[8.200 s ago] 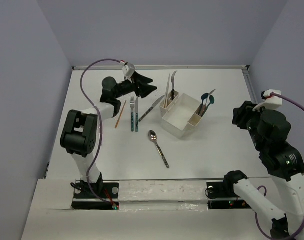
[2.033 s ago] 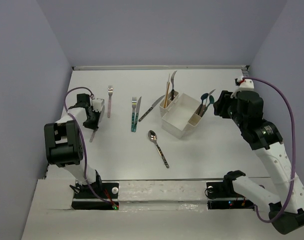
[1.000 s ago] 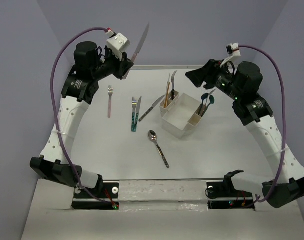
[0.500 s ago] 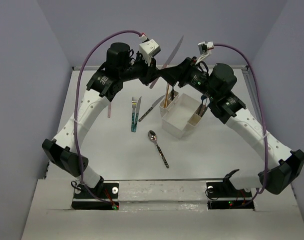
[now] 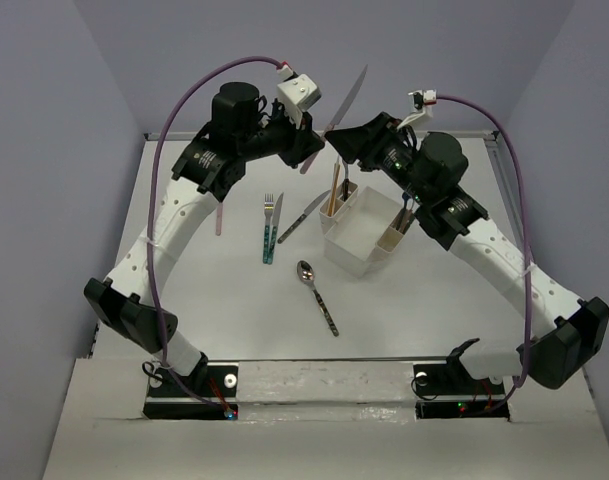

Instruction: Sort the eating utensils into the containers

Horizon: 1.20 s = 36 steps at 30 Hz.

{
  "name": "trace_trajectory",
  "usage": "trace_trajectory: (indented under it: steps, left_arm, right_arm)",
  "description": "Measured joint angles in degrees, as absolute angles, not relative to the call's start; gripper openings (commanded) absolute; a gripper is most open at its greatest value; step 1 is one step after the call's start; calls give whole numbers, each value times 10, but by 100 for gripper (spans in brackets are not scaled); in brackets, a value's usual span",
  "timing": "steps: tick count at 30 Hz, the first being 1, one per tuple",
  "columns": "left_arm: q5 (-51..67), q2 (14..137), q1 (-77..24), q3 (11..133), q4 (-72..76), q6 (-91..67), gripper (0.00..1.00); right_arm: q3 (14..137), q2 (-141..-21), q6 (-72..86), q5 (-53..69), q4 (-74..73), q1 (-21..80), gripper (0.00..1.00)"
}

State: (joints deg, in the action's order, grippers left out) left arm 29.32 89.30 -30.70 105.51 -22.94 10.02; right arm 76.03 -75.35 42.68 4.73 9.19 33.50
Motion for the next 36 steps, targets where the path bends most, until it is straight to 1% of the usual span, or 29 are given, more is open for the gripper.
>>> trace_trajectory:
  steps: [10, 13, 15, 16, 17, 18, 19, 20, 21, 23, 24, 25, 28, 31, 36]
  left_arm:
    - [295, 899, -308, 1056, -230, 100, 0]
    - [295, 899, -308, 1056, -230, 100, 0]
    - [294, 899, -308, 1054, -231, 100, 0]
    - [294, 899, -308, 1051, -230, 100, 0]
    - [294, 899, -308, 1048, -230, 100, 0]
    - [293, 899, -308, 1045, -232, 102, 0]
    - [293, 900, -308, 1042, -234, 102, 0]
    - [293, 900, -308, 1039, -235, 102, 0]
    - [293, 900, -308, 1038, -237, 102, 13]
    - [295, 900, -308, 1037, -239, 106, 56]
    - [298, 900, -308, 1037, -241, 108, 73]
    - [302, 900, -310, 1037, -244, 114, 99]
    - [298, 898, -314, 1029, -248, 128, 99]
    - [287, 886, -307, 999, -253, 144, 99]
    - [215, 878, -270, 967, -260, 163, 99]
  right_arm:
    - [766, -795, 429, 12, 90, 335, 57]
    - [780, -816, 422, 12, 90, 335, 53]
    - [791, -833, 421, 17, 95, 335, 46]
    - [794, -839, 420, 20, 98, 335, 34]
    - [795, -842, 420, 23, 99, 335, 34]
    - [796, -847, 422, 29, 104, 335, 15]
    - [796, -849, 421, 29, 103, 335, 3]
    - [796, -852, 422, 31, 105, 335, 0]
    - [795, -852, 420, 36, 106, 335, 0]
    - [791, -848, 409, 34, 108, 336, 0]
    - [783, -843, 403, 32, 110, 336, 0]
    - [768, -827, 387, 30, 112, 336, 0]
    - [709, -766, 327, 8, 101, 338, 0]
    - [635, -675, 253, -20, 77, 338, 0]
    - [508, -514, 187, -89, 53, 338, 0]
